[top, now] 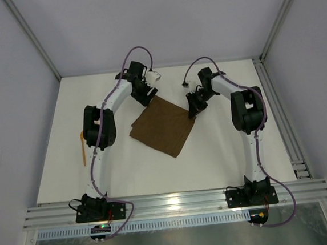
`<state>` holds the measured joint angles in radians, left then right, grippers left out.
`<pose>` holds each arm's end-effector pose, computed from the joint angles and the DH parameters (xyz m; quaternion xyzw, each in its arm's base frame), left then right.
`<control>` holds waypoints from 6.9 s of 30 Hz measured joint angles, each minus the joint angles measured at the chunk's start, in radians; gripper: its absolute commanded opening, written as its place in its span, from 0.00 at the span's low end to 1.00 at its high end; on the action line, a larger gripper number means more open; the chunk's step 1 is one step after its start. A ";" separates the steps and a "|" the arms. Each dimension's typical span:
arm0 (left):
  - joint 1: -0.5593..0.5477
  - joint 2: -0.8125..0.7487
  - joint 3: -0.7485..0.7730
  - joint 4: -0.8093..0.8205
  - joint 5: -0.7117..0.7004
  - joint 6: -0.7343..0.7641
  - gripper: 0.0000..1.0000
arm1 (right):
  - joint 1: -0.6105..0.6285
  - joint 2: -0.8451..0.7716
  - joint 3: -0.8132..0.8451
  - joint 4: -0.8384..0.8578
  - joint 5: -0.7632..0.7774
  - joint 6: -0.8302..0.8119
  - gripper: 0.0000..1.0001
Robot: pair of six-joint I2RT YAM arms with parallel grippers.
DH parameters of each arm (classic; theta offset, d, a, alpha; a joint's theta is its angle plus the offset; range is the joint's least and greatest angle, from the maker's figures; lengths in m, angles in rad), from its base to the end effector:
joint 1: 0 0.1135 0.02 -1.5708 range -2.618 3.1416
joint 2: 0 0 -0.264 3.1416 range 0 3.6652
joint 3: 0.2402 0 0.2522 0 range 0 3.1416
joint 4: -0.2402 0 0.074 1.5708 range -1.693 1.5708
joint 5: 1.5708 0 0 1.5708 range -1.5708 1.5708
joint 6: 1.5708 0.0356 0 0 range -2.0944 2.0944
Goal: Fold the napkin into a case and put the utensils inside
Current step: Flatten out the square-folded napkin at the center of the board, then fold the square-folded napkin at the center of the board.
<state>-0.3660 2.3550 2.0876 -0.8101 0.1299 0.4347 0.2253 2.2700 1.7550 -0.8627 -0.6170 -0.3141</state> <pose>0.4749 -0.1869 0.1973 0.3917 0.8850 -0.0545 0.2457 0.4364 0.1211 0.1460 -0.2809 0.9063 0.2978 0.1052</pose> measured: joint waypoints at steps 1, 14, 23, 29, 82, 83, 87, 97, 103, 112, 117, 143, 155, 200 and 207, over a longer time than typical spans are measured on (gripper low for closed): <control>0.002 0.000 0.000 0.012 -0.012 -0.015 0.75 | -0.004 0.003 0.007 0.006 0.003 0.016 0.31; 0.124 -0.283 -0.349 0.025 0.044 -0.164 0.33 | -0.048 -0.135 -0.090 0.184 0.080 0.164 0.79; 0.110 -0.286 -0.533 0.037 0.085 -0.187 0.36 | 0.103 0.030 0.285 0.264 0.112 0.277 0.68; 0.114 -0.286 -0.544 0.074 0.158 -0.219 0.36 | 0.217 0.068 0.263 0.355 0.223 0.441 0.66; 0.108 -0.433 -0.822 0.195 0.286 -0.274 0.00 | 0.414 0.130 0.186 0.540 0.544 0.816 0.03; 0.108 -0.434 -0.824 0.196 0.285 -0.274 0.00 | 0.411 0.130 0.187 0.546 0.545 0.821 0.03; 0.105 -0.435 -0.826 0.197 0.285 -0.271 0.00 | 0.402 0.131 0.200 0.557 0.552 0.840 0.03; 0.098 -0.453 -0.842 0.198 0.272 -0.269 0.06 | 0.401 0.161 0.233 0.578 0.562 0.844 0.06; 0.095 -0.489 -0.856 0.199 0.204 -0.270 0.27 | 0.402 0.183 0.239 0.591 0.563 0.855 0.42; 0.095 -0.659 -0.858 0.172 0.063 -0.274 0.44 | 0.406 0.131 0.227 0.589 0.567 0.782 0.61; 0.080 -0.745 -0.858 0.153 0.068 -0.268 0.35 | 0.406 -0.043 0.129 0.608 0.567 0.715 0.63; -0.558 -0.603 -0.859 0.351 -0.075 0.027 0.50 | 0.058 -0.875 -1.029 0.716 0.225 0.763 0.48; -0.574 -0.426 -0.752 0.320 -0.046 -0.009 0.43 | 0.056 -1.020 -1.087 0.682 0.335 0.719 0.48; -0.574 -0.398 -0.715 0.210 -0.008 -0.002 0.34 | 0.056 -1.020 -1.101 0.681 0.336 0.705 0.48; -0.574 -0.376 -0.708 0.213 -0.026 0.010 0.19 | 0.054 -1.020 -1.101 0.666 0.352 0.689 0.48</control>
<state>-0.9401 1.9793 1.3800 -0.5972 0.1040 0.4450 0.2790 1.2495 0.6540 -0.1963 -0.2653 0.3748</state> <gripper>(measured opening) 0.232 0.486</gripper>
